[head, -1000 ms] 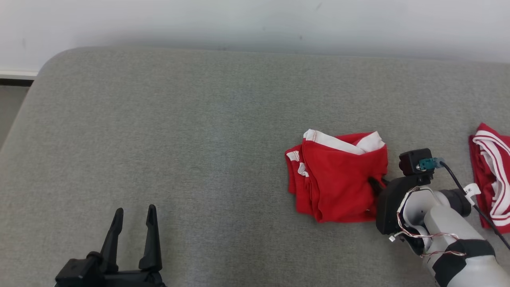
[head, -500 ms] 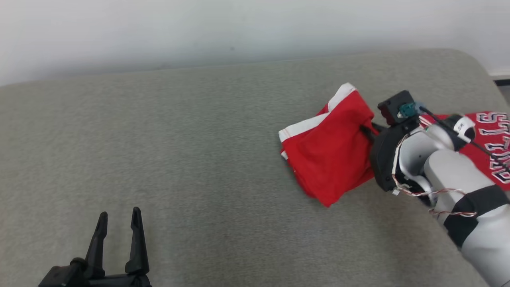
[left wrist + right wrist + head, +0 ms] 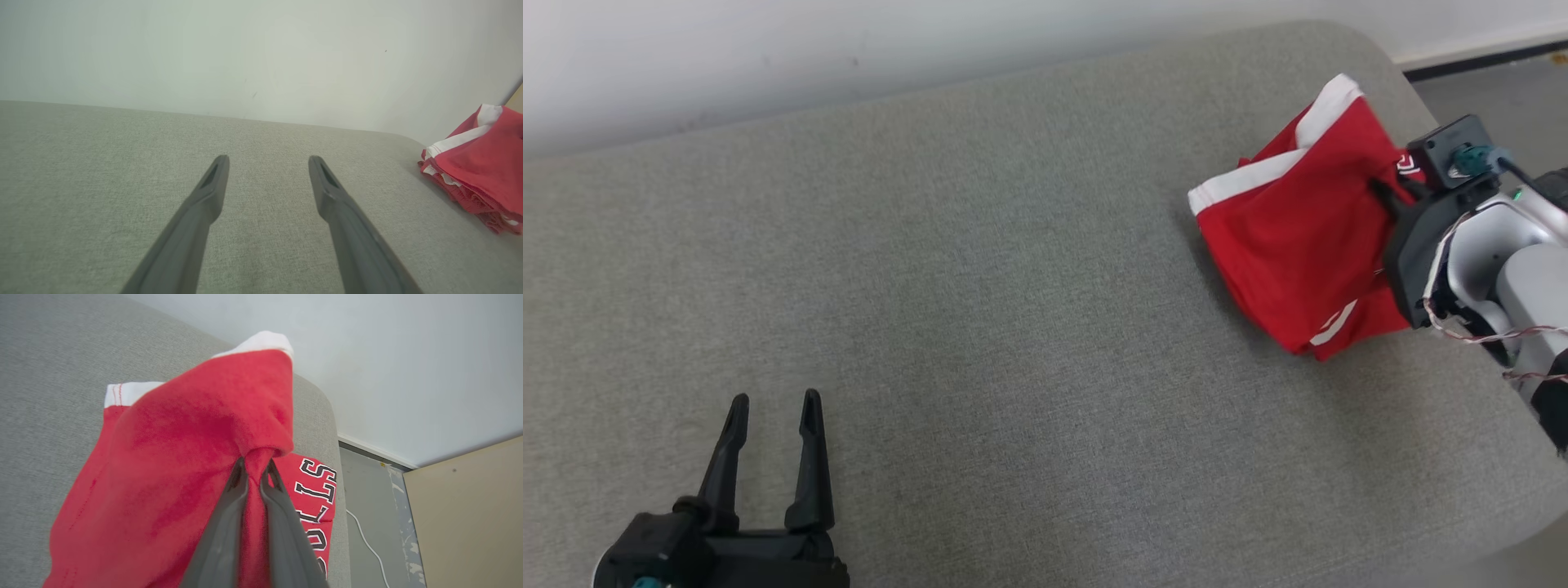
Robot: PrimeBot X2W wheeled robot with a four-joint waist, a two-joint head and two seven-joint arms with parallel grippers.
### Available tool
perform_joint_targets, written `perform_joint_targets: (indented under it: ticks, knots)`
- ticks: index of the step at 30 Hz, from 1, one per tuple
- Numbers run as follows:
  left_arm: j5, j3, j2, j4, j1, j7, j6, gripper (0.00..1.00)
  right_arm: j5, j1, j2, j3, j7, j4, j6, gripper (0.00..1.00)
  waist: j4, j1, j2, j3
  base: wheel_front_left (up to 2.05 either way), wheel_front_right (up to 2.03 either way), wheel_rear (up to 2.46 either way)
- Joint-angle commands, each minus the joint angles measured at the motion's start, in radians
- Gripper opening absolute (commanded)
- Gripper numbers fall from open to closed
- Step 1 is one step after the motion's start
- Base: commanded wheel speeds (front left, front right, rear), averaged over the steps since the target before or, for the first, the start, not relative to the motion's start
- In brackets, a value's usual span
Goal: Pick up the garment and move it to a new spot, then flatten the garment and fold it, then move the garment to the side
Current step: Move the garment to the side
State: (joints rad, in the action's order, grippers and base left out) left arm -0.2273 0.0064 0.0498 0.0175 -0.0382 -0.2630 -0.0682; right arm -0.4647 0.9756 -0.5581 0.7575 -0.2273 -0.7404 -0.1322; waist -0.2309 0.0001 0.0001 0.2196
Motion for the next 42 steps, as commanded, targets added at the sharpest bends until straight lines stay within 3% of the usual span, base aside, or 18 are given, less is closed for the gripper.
perform_joint_targets:
  ticks: [1, 8, 15, 16, 18, 25, 31, 37, 42]
  knots:
    - [0.016, 0.004, 0.001, -0.005, -0.017, -0.002, -0.008, 1.00, 0.014, 0.016, -0.009, -0.007, 0.017, -0.023, 0.004, 0.00, -0.022, -0.0001, -0.0001, 0.054, 0.00, 0.00, 0.00]
    - [0.056, 0.016, 0.007, -0.012, -0.057, -0.002, -0.035, 1.00, 0.089, 0.050, -0.034, -0.044, 0.074, -0.150, 0.004, 0.00, -0.004, -0.0001, -0.0001, 0.125, 0.00, 0.00, 0.00]
    - [0.079, 0.029, 0.012, -0.013, -0.102, -0.002, -0.050, 1.00, 0.220, 0.078, -0.019, -0.159, 0.156, -0.312, 0.004, 0.00, 0.019, -0.0001, -0.0001, 0.168, 0.00, 0.00, 0.00]
    - [0.081, 0.031, 0.012, -0.013, -0.106, -0.002, -0.051, 1.00, 0.240, 0.080, -0.016, -0.179, 0.165, -0.335, 0.004, 0.11, 0.022, -0.0001, -0.0001, 0.170, 0.00, 0.00, 0.00]
    - [0.083, 0.030, 0.011, -0.012, -0.109, -0.002, -0.054, 1.00, 0.271, 0.076, -0.008, -0.218, 0.174, -0.382, 0.004, 1.00, 0.029, -0.0001, -0.0001, 0.170, 0.00, 0.00, 0.00]
    - [0.070, 0.042, 0.007, -0.003, -0.101, -0.002, -0.057, 1.00, 0.340, 0.054, 0.032, -0.336, 0.322, -0.431, 0.004, 1.00, 0.051, -0.0001, -0.0001, 0.120, 0.00, 0.00, 0.00]
    - [0.036, 0.061, 0.002, 0.021, -0.060, -0.002, -0.045, 1.00, 0.318, -0.005, 0.115, -0.411, 0.458, -0.382, 0.003, 1.00, 0.075, -0.0001, -0.0001, 0.021, 0.00, 0.00, 0.00]
    - [-0.014, 0.063, 0.001, 0.036, -0.003, -0.002, -0.019, 1.00, 0.210, -0.158, 0.216, -0.438, 0.491, -0.213, 0.003, 1.00, 0.104, -0.0001, -0.0001, -0.085, 0.00, 0.00, 0.00]
    - [-0.034, 0.084, 0.001, 0.057, 0.056, -0.002, -0.001, 1.00, 0.116, -0.371, 0.269, -0.425, 0.492, 0.020, 0.003, 1.00, 0.137, -0.0001, -0.0001, -0.179, 0.00, 0.00, 0.00]
